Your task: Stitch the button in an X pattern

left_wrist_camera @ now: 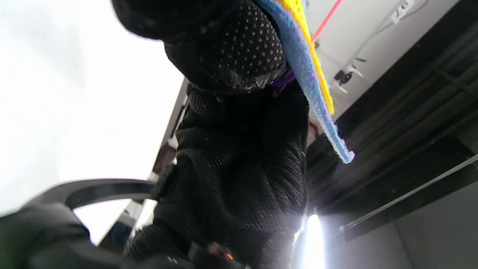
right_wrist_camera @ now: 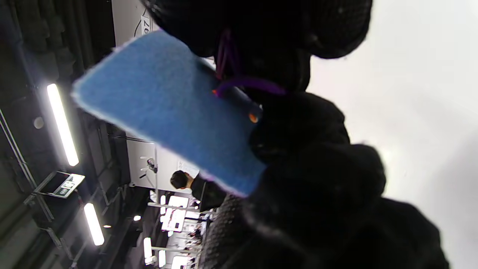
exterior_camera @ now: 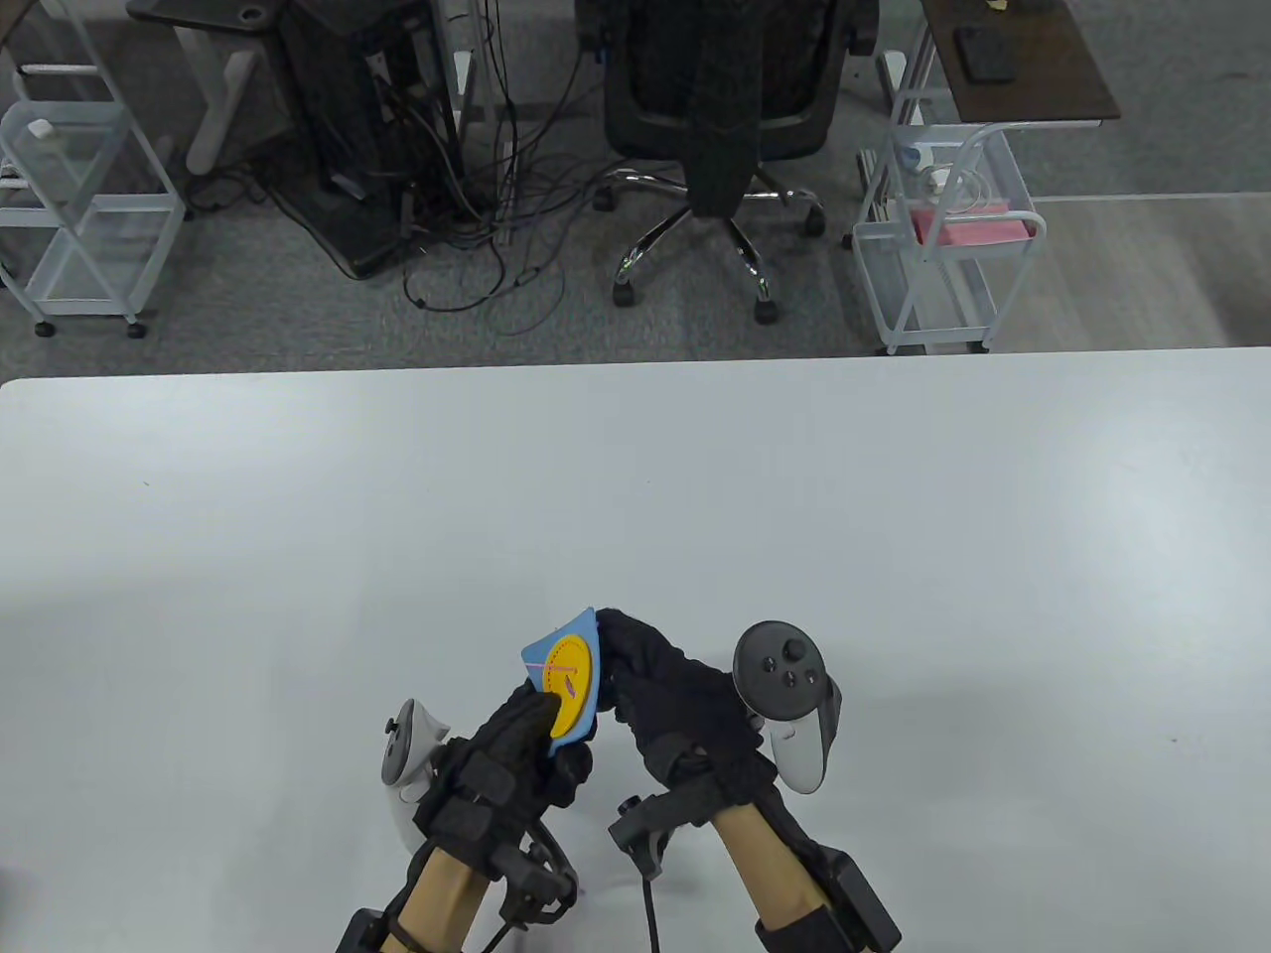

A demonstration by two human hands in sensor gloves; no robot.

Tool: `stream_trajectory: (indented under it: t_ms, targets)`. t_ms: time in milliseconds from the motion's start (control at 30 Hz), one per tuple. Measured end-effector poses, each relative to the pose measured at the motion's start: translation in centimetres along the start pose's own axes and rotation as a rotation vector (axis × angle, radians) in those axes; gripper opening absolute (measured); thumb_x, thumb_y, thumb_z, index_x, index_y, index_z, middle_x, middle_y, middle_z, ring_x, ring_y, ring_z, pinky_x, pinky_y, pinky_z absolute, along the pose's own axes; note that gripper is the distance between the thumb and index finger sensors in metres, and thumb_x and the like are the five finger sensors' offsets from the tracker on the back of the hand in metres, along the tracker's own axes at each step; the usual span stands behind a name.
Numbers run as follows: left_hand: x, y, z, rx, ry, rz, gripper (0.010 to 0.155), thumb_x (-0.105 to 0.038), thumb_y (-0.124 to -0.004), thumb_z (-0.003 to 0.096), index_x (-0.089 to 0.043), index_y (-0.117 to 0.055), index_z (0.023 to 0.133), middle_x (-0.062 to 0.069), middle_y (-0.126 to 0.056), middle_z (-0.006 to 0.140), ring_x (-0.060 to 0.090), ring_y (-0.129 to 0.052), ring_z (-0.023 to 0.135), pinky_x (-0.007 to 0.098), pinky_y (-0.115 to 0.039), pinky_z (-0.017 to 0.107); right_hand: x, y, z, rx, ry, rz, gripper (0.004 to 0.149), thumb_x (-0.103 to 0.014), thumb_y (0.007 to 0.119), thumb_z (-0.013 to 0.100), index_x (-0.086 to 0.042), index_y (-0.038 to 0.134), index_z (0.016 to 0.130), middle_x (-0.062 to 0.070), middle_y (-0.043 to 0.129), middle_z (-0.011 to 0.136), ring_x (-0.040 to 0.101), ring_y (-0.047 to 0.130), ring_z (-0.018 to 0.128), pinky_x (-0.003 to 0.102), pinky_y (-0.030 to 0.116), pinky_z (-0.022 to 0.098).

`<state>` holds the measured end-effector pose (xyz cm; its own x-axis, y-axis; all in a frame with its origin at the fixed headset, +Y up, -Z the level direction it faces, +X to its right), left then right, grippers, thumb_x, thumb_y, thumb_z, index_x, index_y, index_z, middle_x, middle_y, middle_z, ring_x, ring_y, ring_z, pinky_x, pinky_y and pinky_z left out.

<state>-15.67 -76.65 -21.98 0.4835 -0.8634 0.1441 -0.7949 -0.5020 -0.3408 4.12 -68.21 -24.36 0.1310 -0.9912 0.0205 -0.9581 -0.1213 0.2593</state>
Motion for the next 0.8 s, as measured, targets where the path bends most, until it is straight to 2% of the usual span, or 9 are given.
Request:
stream_trajectory:
  t_ms: [167, 300, 600, 800]
  targets:
    - [-1.2, 0.4, -0.4, -0.072, -0.034, 0.189, 0.046, -0.017, -0.049, 0.0631, 0.003, -0.052, 0.104, 0.016, -0.087, 0.07, 0.017, -0.1, 0.035, 0.017, -0.089, 0.019, 1.0, 0.4, 0.2, -0.089, 0.031, 0.209, 0.06, -0.039, 0.06, 0.058, -0.009, 0.047, 0.109, 0.025, 0.067, 0.099, 0.041, 0.082, 0.076, 0.051, 0.068, 0.057]
    - [-1.9, 0.5, -0.6, -0.132, -0.059, 0.325, 0.046, -0.016, -0.05, 0.0625, 0.004, -0.053, 0.103, 0.016, -0.087, 0.069, 0.018, -0.1, 0.033, 0.017, -0.089, 0.018, 1.2, 0.4, 0.2, -0.099, 0.059, 0.199, 0.064, -0.041, 0.064, 0.058, -0.008, 0.044, 0.109, 0.026, 0.064, 0.1, 0.042, 0.081, 0.078, 0.052, 0.067, 0.058]
    - [-3.1, -0.3, -1.2, -0.233, -0.116, 0.677, 0.046, -0.015, -0.052, 0.0609, 0.007, -0.056, 0.101, 0.019, -0.089, 0.066, 0.02, -0.102, 0.03, 0.018, -0.09, 0.015, 1.9, 0.3, 0.5, -0.065, 0.128, 0.108, 0.061, -0.031, 0.07, 0.057, -0.008, 0.045, 0.108, 0.023, 0.068, 0.099, 0.038, 0.086, 0.076, 0.05, 0.071, 0.057]
    - [-2.7, -1.0, -1.2, -0.237, -0.099, 0.756, 0.046, -0.015, -0.053, 0.0604, 0.008, -0.056, 0.101, 0.021, -0.089, 0.067, 0.022, -0.103, 0.031, 0.019, -0.09, 0.015, 2.6, 0.4, 0.7, -0.037, 0.166, 0.03, 0.057, -0.024, 0.07, 0.057, -0.01, 0.047, 0.107, 0.019, 0.071, 0.098, 0.034, 0.088, 0.075, 0.048, 0.073, 0.058]
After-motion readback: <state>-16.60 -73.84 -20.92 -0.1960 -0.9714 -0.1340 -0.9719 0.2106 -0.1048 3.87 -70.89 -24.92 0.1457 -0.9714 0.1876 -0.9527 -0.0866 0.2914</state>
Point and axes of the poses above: the tracker on the back of each hand, its own x axis roughly to the little-finger side, its own z axis roughly from the wrist to the fingertips, y = z × x, the point moved 2 cm from there along z, roughly from the wrist to the fingertips
